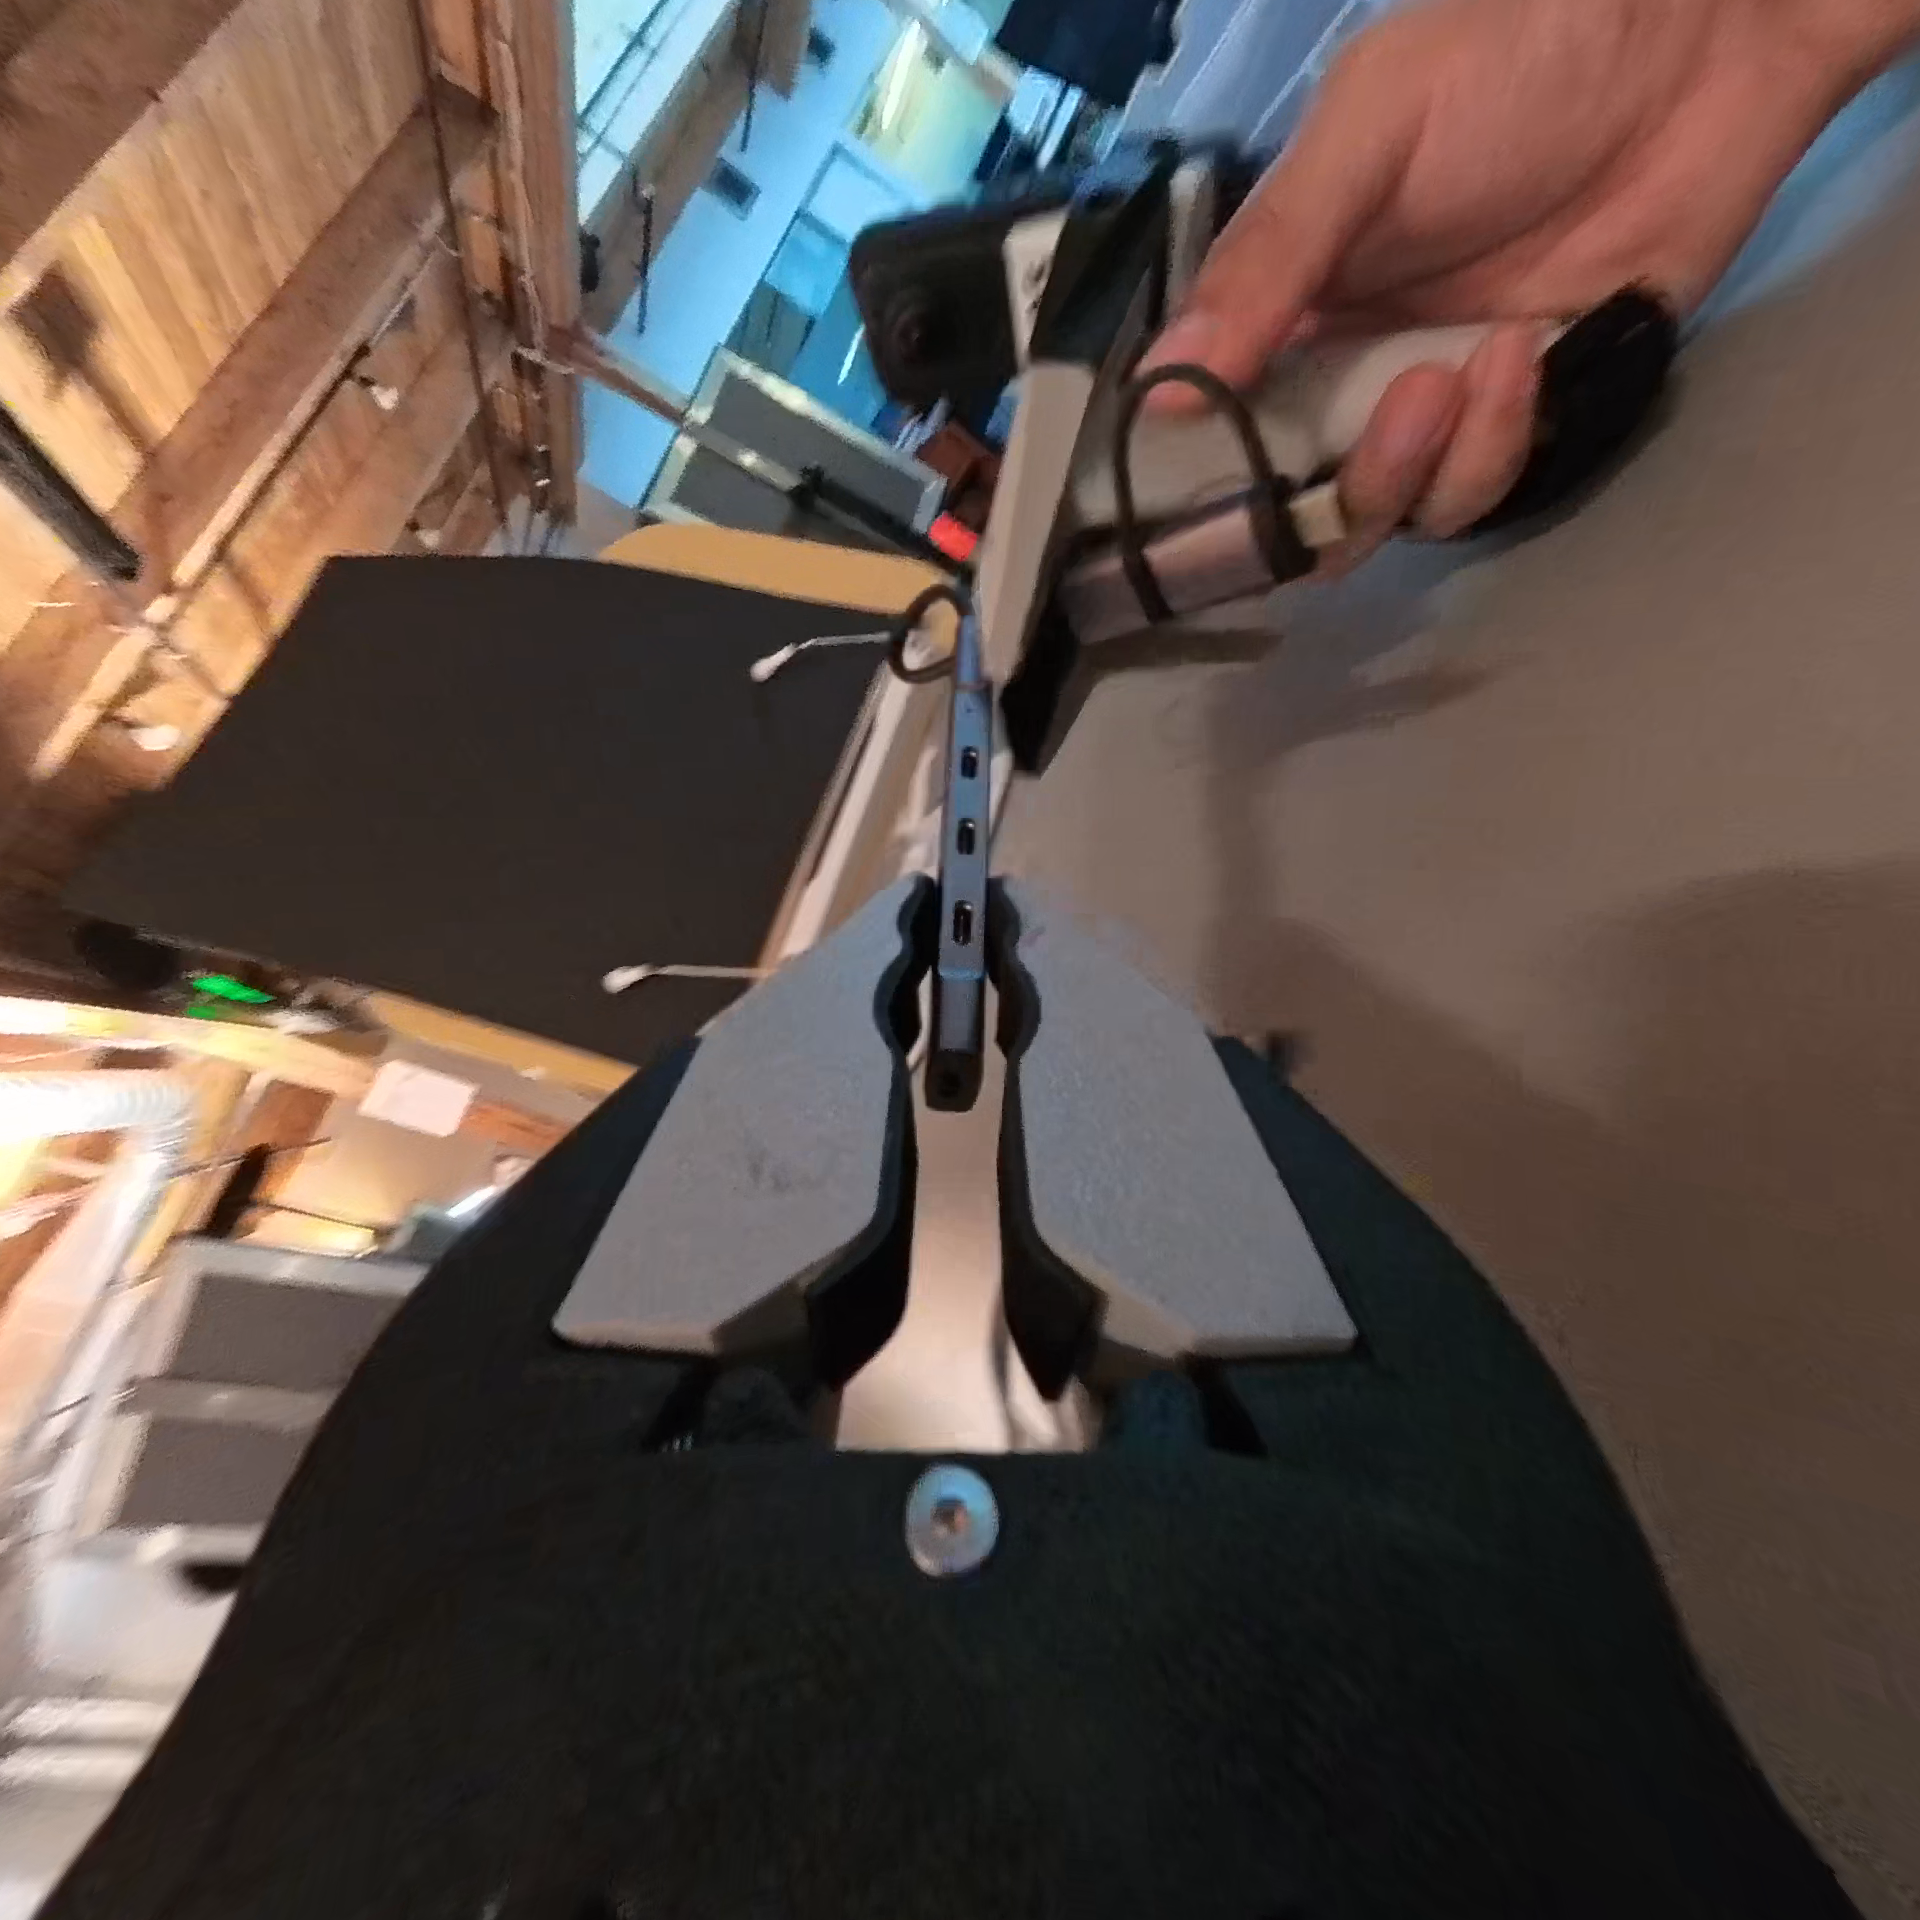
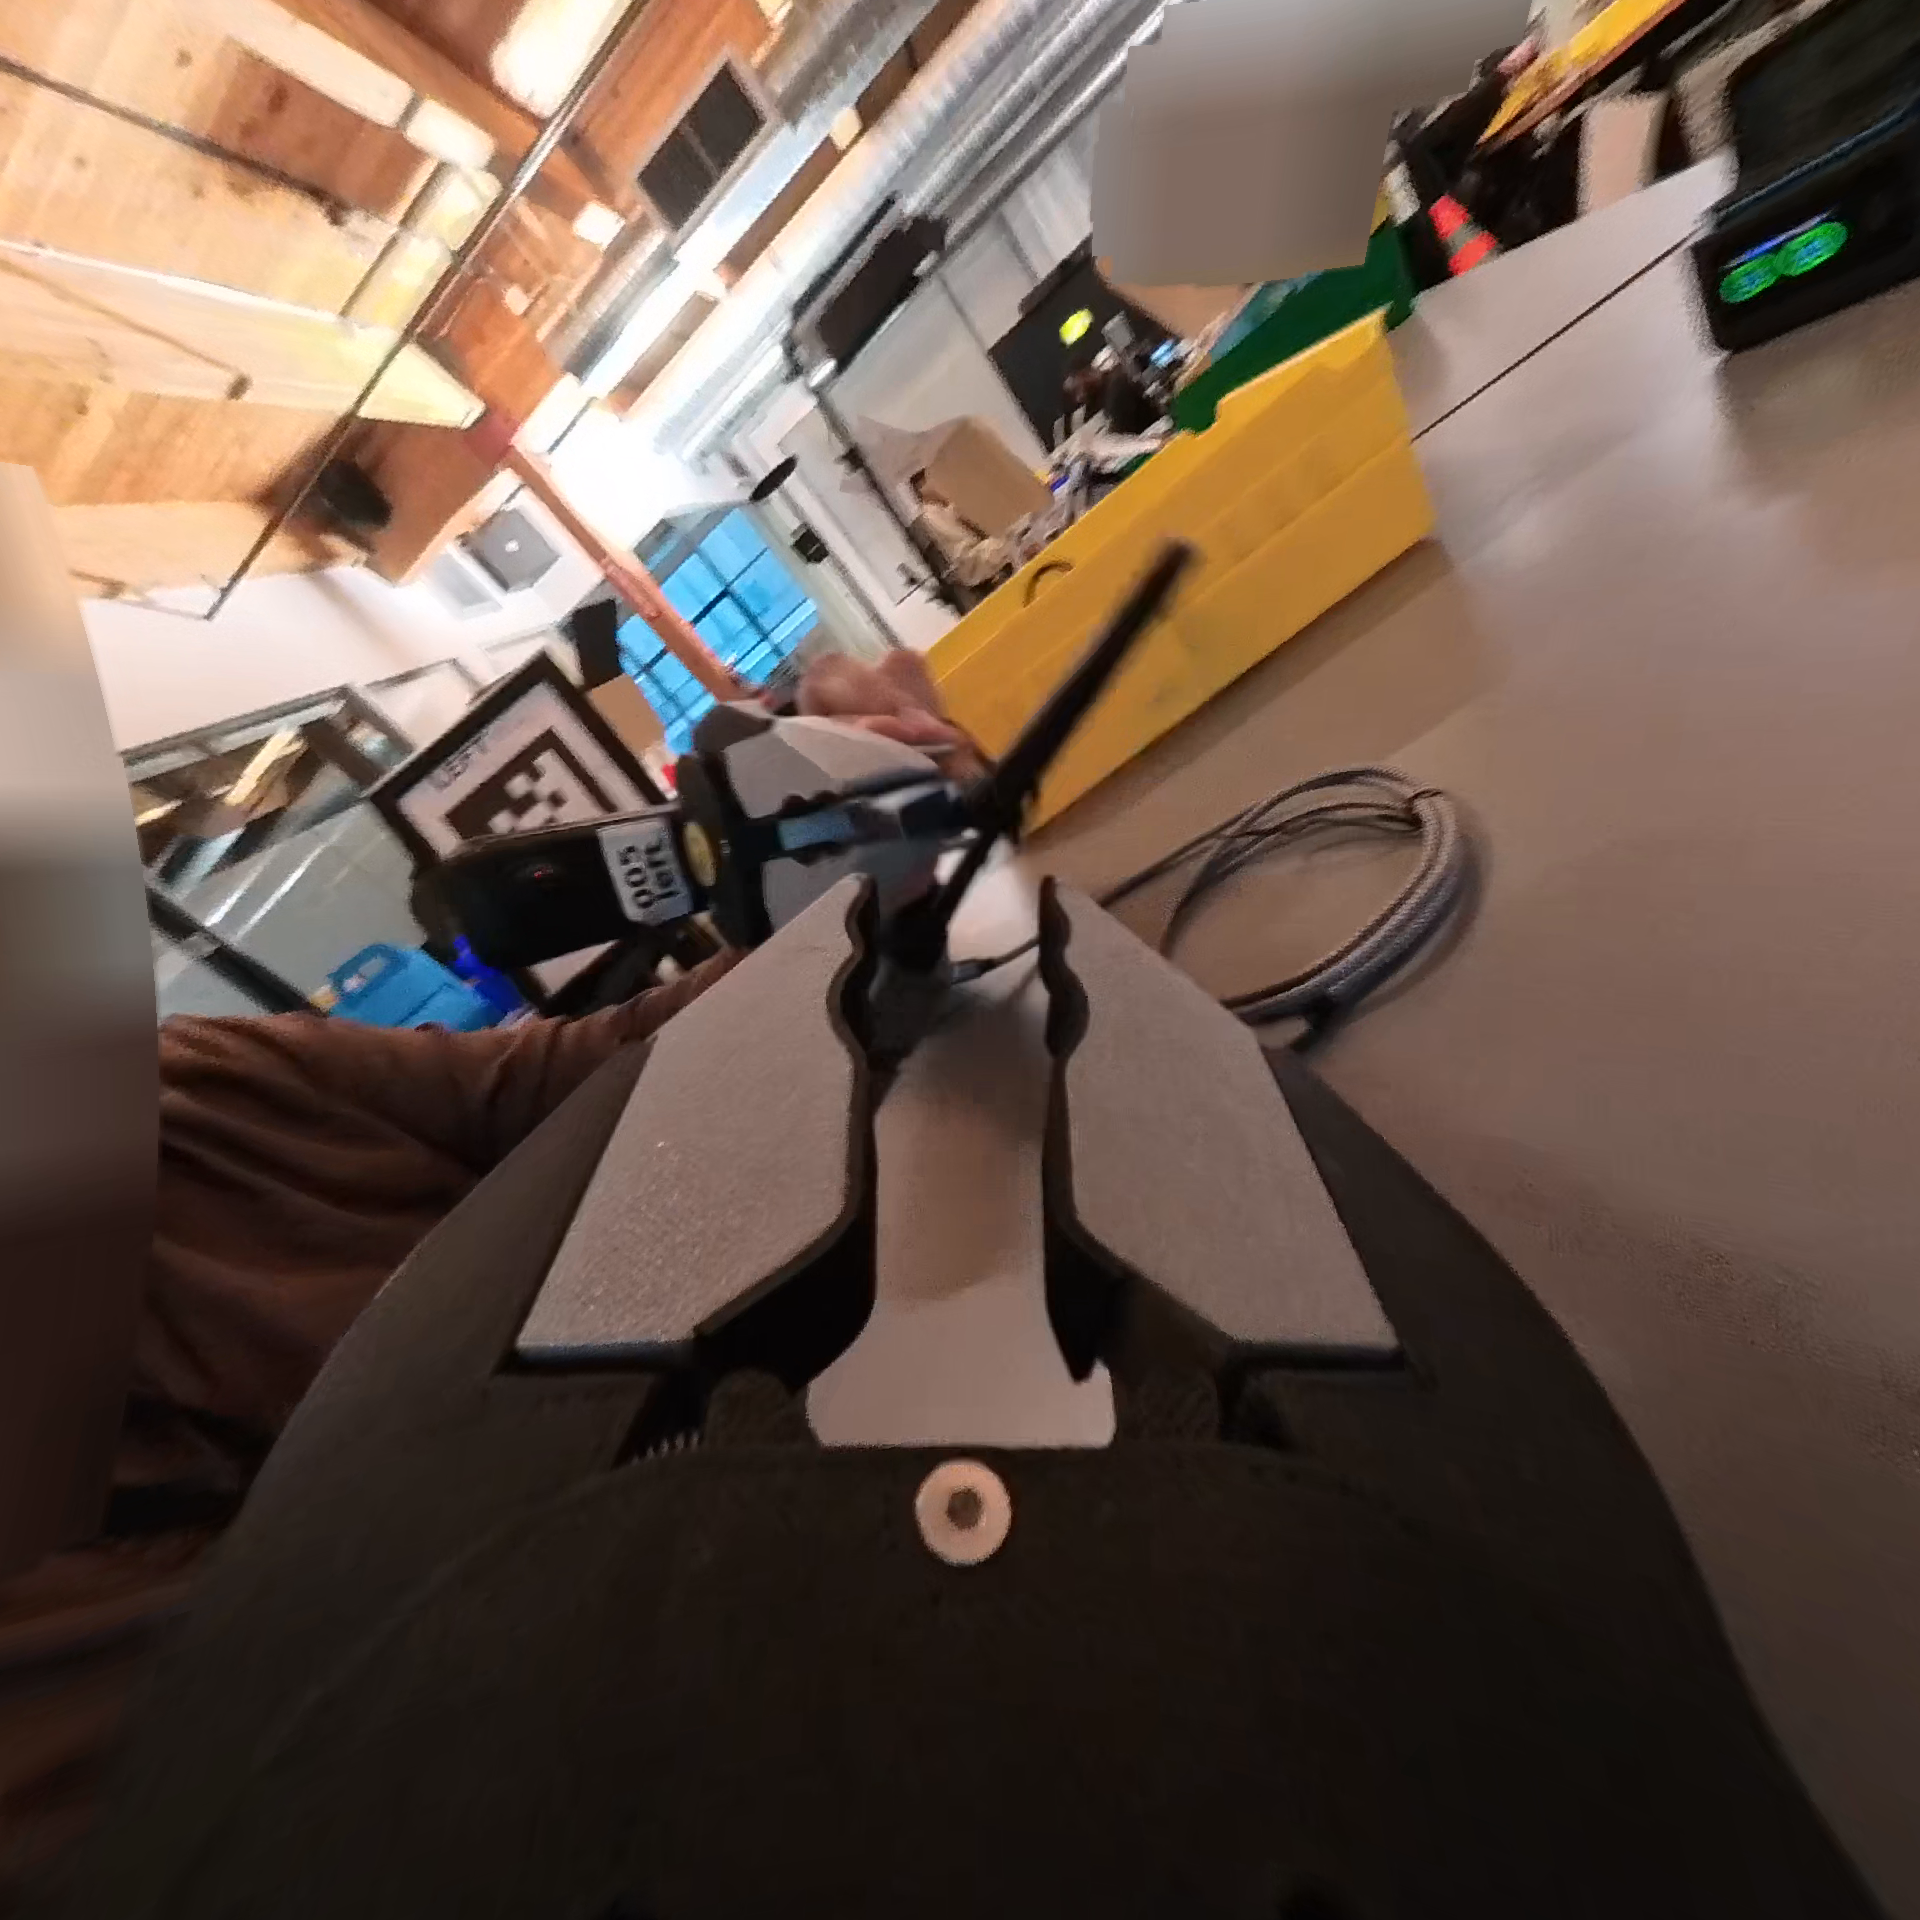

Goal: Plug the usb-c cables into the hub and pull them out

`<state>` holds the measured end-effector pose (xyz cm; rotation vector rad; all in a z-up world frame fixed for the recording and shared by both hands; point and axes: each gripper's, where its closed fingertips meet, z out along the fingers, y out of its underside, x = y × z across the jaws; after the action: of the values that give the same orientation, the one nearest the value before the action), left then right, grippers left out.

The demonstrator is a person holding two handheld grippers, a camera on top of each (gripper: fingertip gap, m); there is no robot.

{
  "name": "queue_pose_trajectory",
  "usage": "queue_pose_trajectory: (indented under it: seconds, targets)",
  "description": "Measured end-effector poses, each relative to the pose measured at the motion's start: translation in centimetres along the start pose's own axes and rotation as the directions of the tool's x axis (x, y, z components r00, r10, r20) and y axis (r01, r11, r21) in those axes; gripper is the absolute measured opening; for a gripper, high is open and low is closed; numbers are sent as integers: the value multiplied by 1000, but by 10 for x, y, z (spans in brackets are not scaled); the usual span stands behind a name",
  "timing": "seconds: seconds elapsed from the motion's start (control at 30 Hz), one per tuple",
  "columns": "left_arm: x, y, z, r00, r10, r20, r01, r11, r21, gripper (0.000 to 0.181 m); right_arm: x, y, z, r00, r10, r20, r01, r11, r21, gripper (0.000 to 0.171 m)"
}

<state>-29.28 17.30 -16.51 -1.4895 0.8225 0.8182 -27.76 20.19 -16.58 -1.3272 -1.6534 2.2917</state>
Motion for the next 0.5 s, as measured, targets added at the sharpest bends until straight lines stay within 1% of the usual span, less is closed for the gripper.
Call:
queue_pose_trajectory:
  seconds: [0.03,0.07,0.13,0.17,0.23,0.3,0.4,0.5]
  targets:
    - [-9,6,-6,999,27,31,-26,999,-32,7,4,-4,-3,999,-10,-32,11,1000,17,36]
    - [-20,13,-13,997,34,71,-29,997,-68,7,7,-6,-6,998,-24,-65,26,999,28,40]
    - [-39,29,-31,992,23,127,-6,991,-135,7,11,-9,-8,990,-69,-126,72,997,26,44]
    - [-48,33,-40,988,6,152,18,988,-152,7,15,-8,-6,981,-99,-166,102,995,9,48]
    - [-62,42,-56,978,-27,209,67,981,-184,7,20,3,4,956,-185,-229,170,982,-81,51]
    - [-75,51,-67,956,-10,295,77,973,-219,6,27,23,21,918,-291,-268,235,946,-223,55]
    - [-85,69,-71,916,34,400,83,958,-273,6,42,50,48,832,-470,-295,311,835,-455,58]
    - [-86,92,-61,900,14,435,127,947,-294,6,61,68,71,703,-651,-285,363,674,-643,59]
